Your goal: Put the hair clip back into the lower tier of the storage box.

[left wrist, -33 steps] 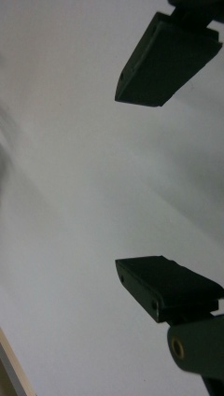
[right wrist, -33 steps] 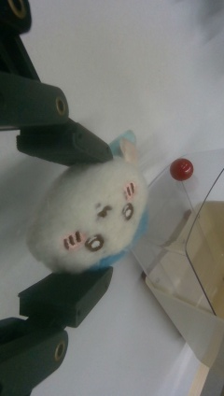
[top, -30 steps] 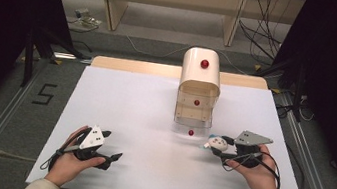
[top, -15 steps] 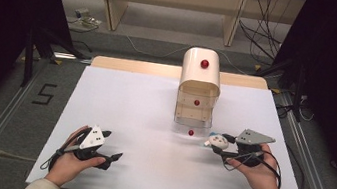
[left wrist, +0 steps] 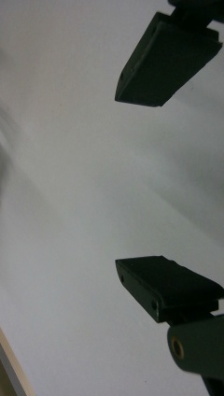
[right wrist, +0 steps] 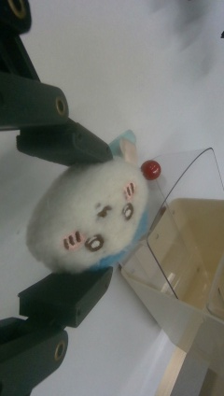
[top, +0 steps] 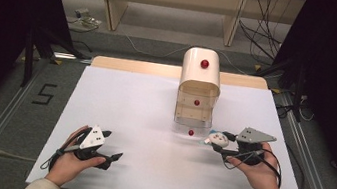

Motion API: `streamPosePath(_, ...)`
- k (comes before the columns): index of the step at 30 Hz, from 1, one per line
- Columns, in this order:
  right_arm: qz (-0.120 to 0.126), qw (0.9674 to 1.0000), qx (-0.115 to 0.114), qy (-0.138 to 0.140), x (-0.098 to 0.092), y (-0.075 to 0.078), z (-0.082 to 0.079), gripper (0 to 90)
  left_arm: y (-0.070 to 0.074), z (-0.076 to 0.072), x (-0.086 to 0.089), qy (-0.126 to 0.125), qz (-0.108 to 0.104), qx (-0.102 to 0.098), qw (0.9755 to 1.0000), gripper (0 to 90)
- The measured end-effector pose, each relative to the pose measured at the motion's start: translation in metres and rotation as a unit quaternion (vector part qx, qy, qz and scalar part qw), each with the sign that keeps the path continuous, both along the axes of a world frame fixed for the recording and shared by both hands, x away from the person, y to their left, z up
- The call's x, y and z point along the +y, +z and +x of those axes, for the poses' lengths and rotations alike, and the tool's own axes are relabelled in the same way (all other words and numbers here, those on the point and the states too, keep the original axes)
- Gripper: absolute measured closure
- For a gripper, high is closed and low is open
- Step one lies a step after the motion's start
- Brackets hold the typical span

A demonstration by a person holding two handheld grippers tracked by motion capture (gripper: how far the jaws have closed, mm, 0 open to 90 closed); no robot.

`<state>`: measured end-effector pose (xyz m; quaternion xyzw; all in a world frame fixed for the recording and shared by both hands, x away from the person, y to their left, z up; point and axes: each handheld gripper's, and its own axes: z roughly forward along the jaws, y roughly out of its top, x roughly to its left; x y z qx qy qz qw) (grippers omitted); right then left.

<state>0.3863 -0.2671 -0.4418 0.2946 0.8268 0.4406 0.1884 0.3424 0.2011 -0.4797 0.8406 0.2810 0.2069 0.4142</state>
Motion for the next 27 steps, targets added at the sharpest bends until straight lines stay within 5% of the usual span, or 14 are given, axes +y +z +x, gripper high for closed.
streamPosePath(27, 0.010, 0.9999, -0.002, -0.008, 0.0044, 0.0091, 0.0033, 41.3, -0.0004, 0.0006, -0.0008, 0.000, -0.001, 0.002, 1.0000, 16.4)
